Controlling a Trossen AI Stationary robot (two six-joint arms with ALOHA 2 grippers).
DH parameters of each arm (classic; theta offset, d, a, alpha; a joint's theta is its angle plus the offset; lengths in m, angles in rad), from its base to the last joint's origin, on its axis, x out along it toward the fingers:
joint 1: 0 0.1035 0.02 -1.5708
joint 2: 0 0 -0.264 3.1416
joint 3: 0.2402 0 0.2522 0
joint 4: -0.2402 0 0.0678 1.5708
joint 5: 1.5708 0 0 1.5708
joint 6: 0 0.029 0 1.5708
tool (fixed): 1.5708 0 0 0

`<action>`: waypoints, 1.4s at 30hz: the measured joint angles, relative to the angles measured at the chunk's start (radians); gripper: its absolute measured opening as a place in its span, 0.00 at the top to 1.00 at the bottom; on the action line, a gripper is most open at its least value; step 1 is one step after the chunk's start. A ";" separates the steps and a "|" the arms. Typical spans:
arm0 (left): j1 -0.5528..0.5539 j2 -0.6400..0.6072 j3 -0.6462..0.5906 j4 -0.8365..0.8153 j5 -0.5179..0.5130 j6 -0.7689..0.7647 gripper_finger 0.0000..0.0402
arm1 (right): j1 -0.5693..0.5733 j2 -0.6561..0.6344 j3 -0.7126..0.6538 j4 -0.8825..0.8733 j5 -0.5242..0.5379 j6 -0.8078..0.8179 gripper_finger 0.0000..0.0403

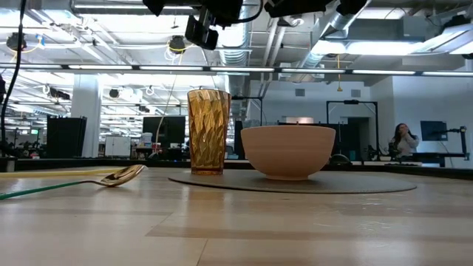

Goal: Pick & Place Utensil
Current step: Put the orange silver fork into the light pink bowl

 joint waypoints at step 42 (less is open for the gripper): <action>0.005 -0.003 0.000 0.180 -0.067 0.186 0.67 | 0.108 -0.163 0.000 -0.206 0.131 0.290 1.00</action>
